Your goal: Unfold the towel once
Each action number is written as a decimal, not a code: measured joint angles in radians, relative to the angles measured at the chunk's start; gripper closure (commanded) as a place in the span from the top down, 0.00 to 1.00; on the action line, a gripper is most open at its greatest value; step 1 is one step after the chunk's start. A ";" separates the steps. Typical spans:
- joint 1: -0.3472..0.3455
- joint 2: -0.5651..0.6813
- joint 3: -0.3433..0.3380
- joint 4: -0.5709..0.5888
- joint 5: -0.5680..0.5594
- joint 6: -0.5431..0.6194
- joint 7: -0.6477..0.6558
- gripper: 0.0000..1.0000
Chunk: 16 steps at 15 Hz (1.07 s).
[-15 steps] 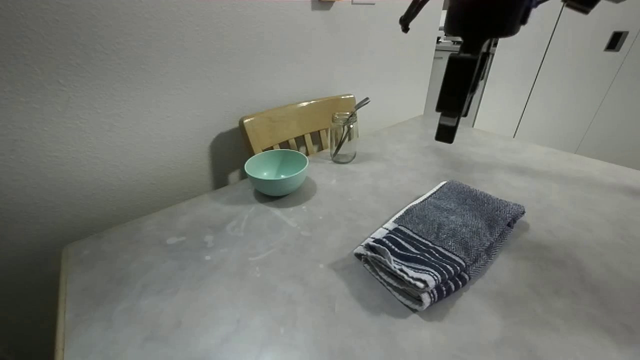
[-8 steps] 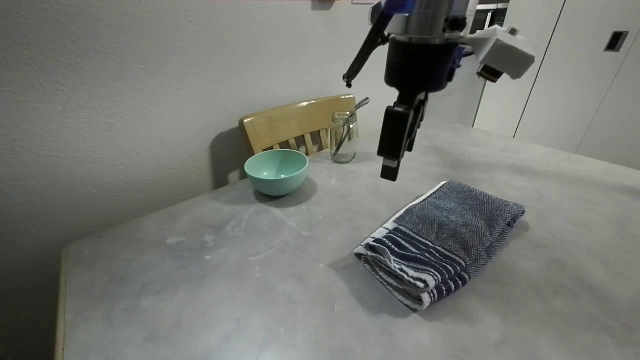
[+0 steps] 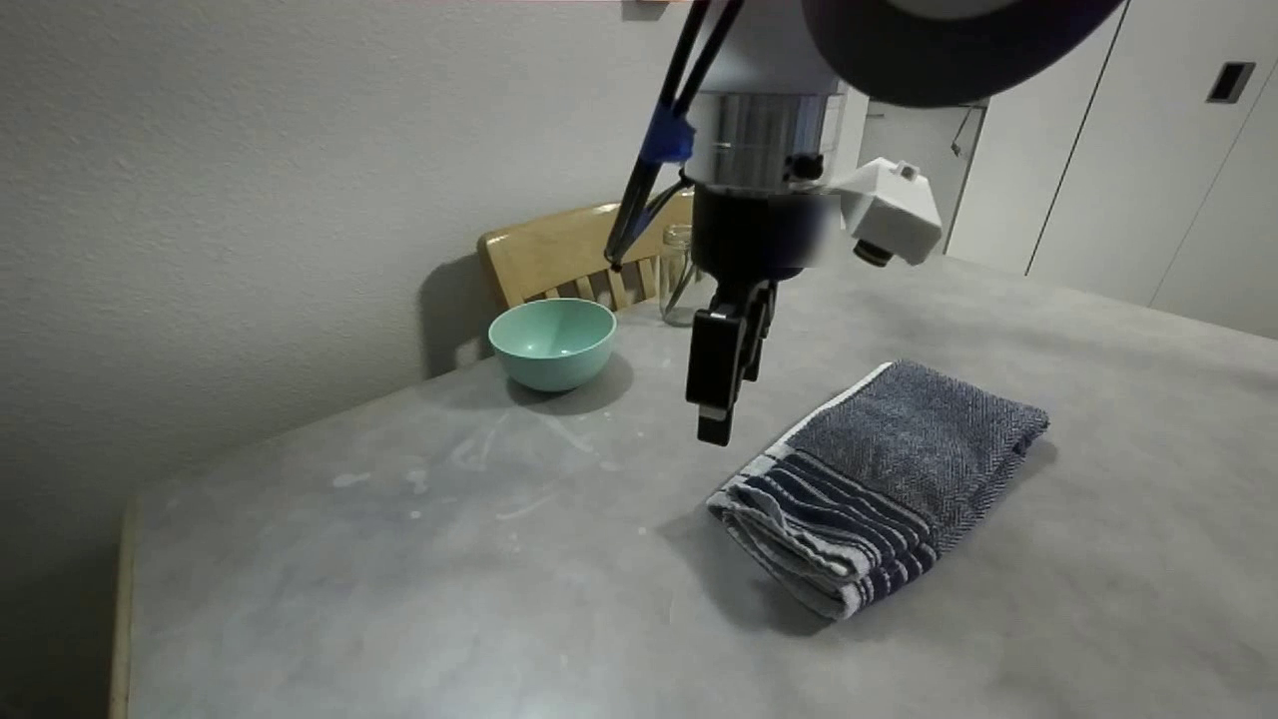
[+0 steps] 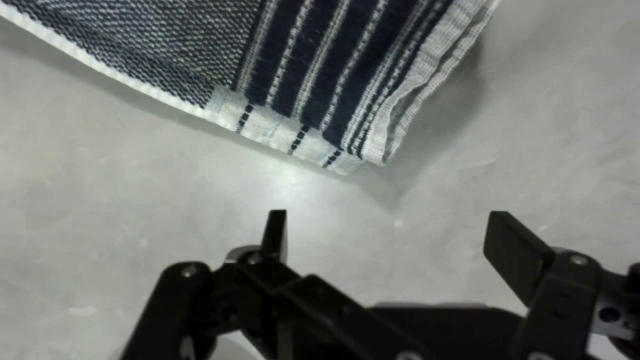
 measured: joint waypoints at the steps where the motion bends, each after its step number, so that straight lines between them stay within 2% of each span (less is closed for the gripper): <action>1: 0.000 0.012 0.004 0.008 0.005 -0.006 -0.002 1.00; 8: 0.001 0.012 0.003 0.018 0.010 -0.020 0.032 1.00; 11: 0.031 0.025 -0.013 0.037 0.013 -0.025 0.204 1.00; 16: 0.172 0.084 -0.072 0.100 -0.002 -0.089 0.545 1.00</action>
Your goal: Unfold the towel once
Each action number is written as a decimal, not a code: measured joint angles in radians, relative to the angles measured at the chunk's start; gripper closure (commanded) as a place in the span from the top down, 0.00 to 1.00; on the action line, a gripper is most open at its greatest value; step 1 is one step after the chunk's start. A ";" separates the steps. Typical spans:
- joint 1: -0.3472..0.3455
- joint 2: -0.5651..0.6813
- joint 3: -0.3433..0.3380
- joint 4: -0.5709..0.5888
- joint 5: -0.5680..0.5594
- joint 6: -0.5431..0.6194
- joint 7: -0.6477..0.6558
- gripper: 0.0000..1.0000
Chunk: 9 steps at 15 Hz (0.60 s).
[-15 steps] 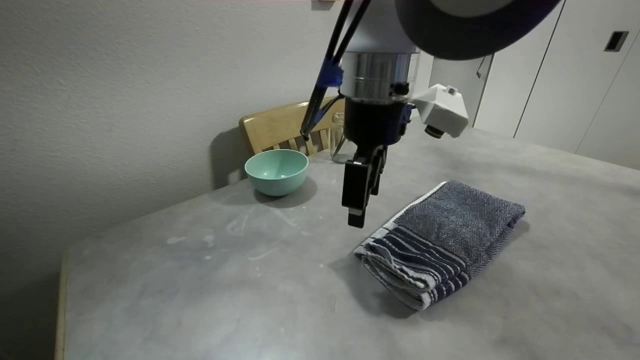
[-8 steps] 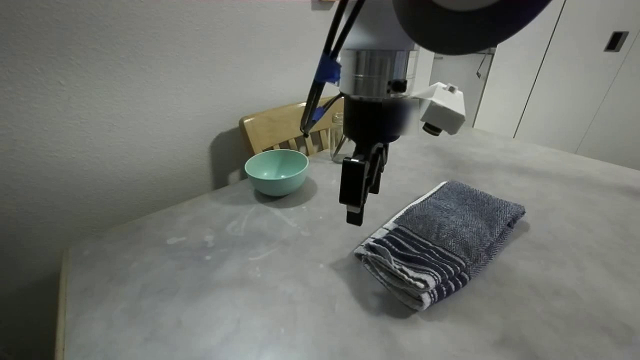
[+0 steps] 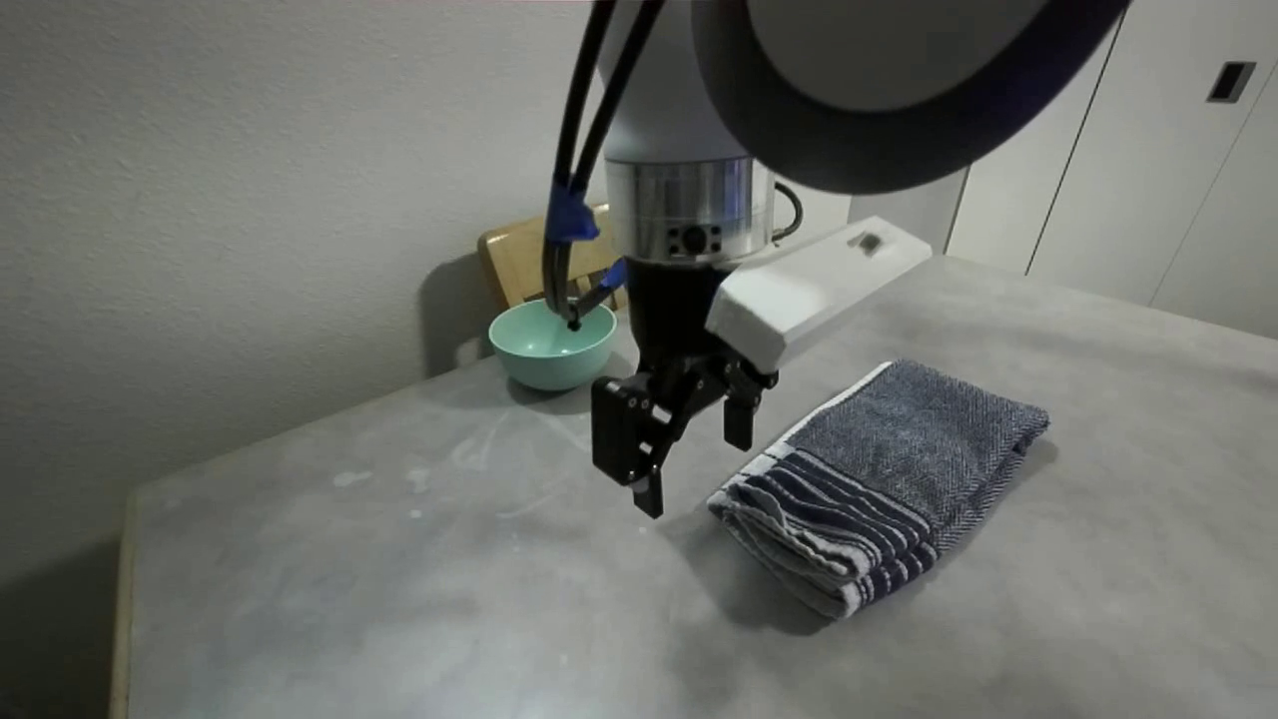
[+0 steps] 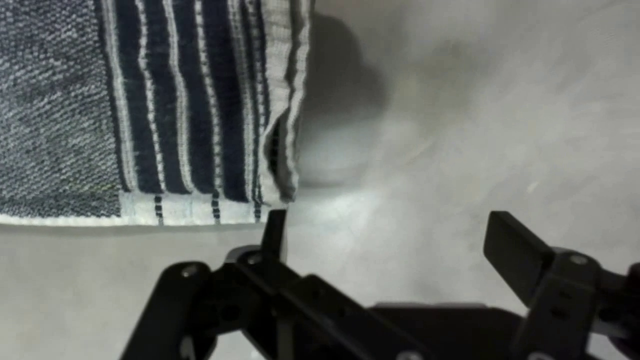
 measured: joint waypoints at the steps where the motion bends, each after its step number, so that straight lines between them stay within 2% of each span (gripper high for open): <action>1: 0.019 0.006 -0.006 0.006 0.000 -0.019 0.046 1.00; 5: 0.059 0.003 -0.027 0.009 -0.004 -0.115 0.156 1.00; 9: 0.060 0.003 -0.041 0.012 -0.025 -0.225 0.172 1.00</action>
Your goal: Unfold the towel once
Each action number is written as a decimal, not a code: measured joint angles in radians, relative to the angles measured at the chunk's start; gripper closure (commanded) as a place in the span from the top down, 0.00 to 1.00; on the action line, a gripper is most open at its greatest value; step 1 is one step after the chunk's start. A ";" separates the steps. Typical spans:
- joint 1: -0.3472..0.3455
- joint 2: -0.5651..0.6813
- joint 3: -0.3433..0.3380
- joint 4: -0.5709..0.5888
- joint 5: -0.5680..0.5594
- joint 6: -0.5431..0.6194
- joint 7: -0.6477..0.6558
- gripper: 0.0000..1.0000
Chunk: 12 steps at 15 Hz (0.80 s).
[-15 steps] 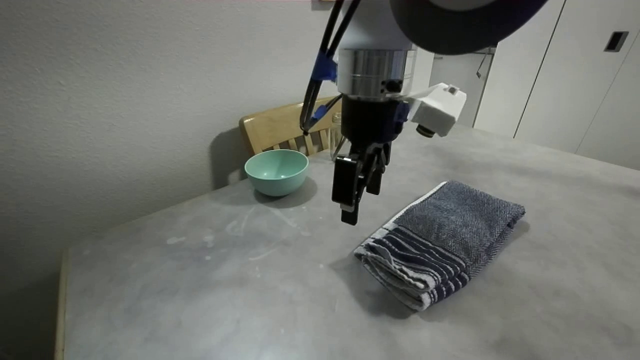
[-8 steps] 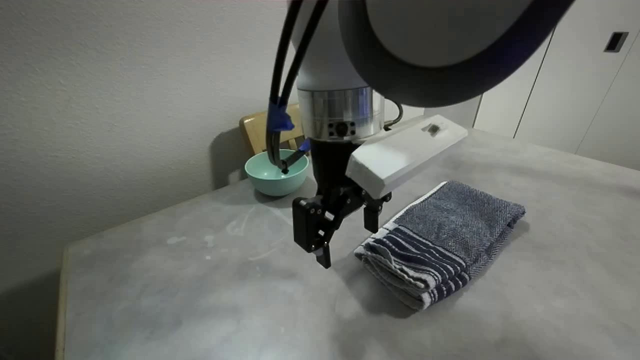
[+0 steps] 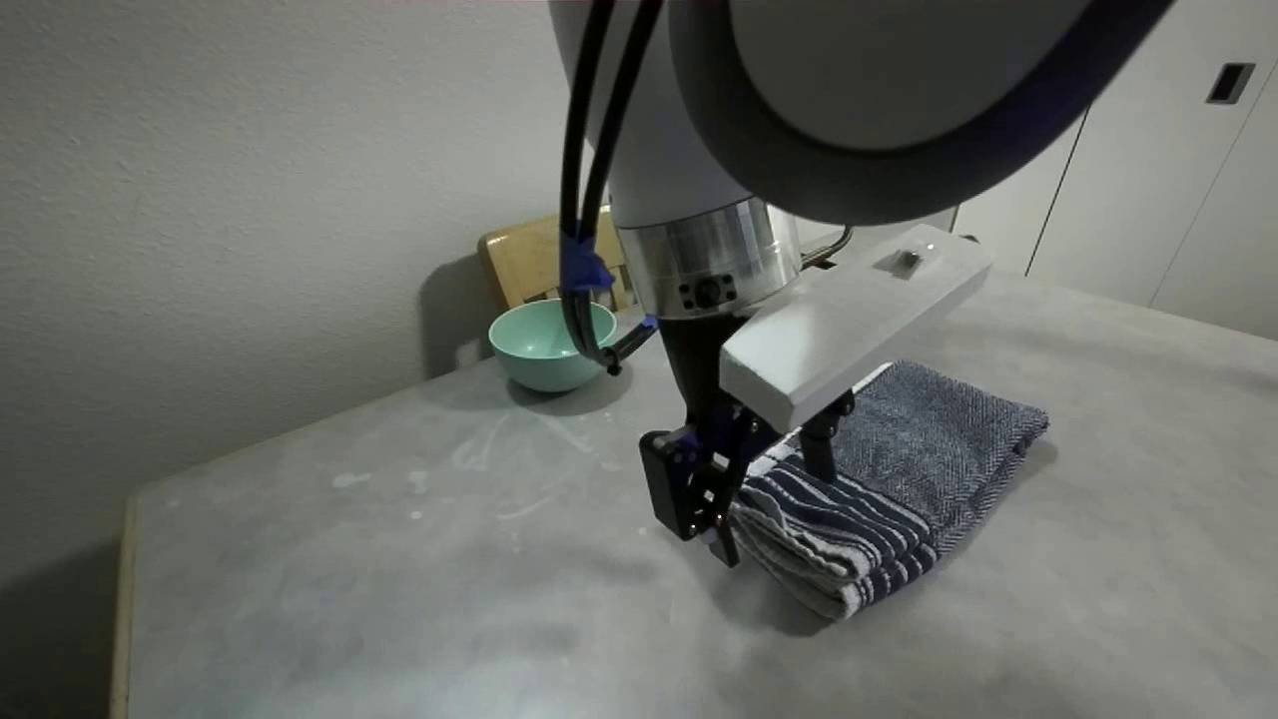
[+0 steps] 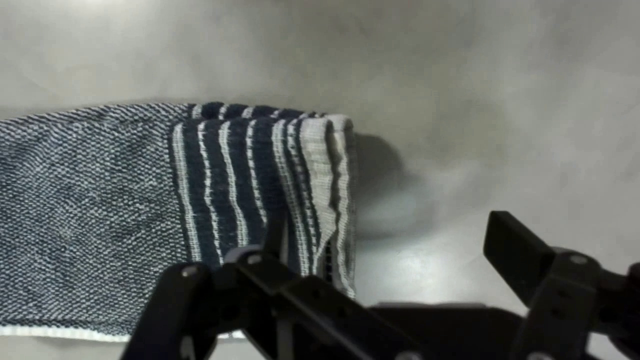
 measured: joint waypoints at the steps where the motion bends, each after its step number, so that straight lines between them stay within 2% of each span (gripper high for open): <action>1: -0.001 0.002 -0.002 0.003 -0.005 -0.019 0.000 1.00; 12: -0.026 0.119 -0.014 0.063 -0.009 -0.060 -0.072 1.00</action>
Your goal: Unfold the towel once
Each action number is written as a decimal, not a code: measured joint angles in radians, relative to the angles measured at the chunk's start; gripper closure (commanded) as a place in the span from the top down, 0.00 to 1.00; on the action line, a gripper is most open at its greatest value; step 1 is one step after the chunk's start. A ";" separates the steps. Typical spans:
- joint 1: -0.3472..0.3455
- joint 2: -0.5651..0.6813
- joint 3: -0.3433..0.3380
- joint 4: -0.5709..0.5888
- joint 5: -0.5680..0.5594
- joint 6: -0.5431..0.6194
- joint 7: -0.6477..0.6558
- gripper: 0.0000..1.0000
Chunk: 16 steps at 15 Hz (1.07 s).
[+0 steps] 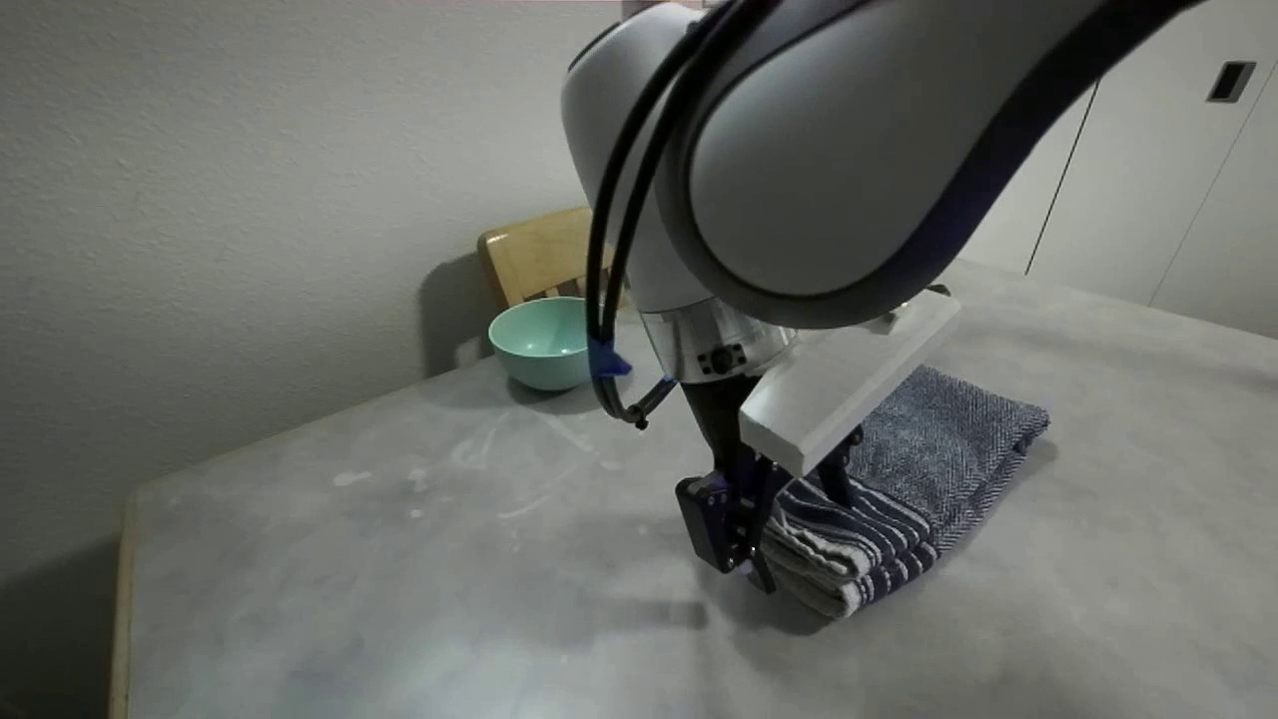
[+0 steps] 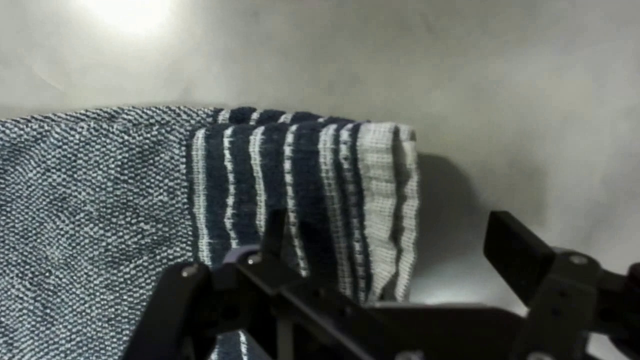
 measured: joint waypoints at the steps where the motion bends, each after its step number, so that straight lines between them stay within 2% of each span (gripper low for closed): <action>1: -0.005 0.007 -0.003 0.001 0.000 -0.004 -0.006 1.00; 10: -0.018 0.017 -0.009 0.042 -0.002 -0.094 -0.040 1.00; 12: -0.018 0.017 -0.009 0.052 -0.002 -0.106 -0.048 0.92; 16: -0.018 0.017 -0.009 0.058 -0.002 -0.112 -0.058 0.82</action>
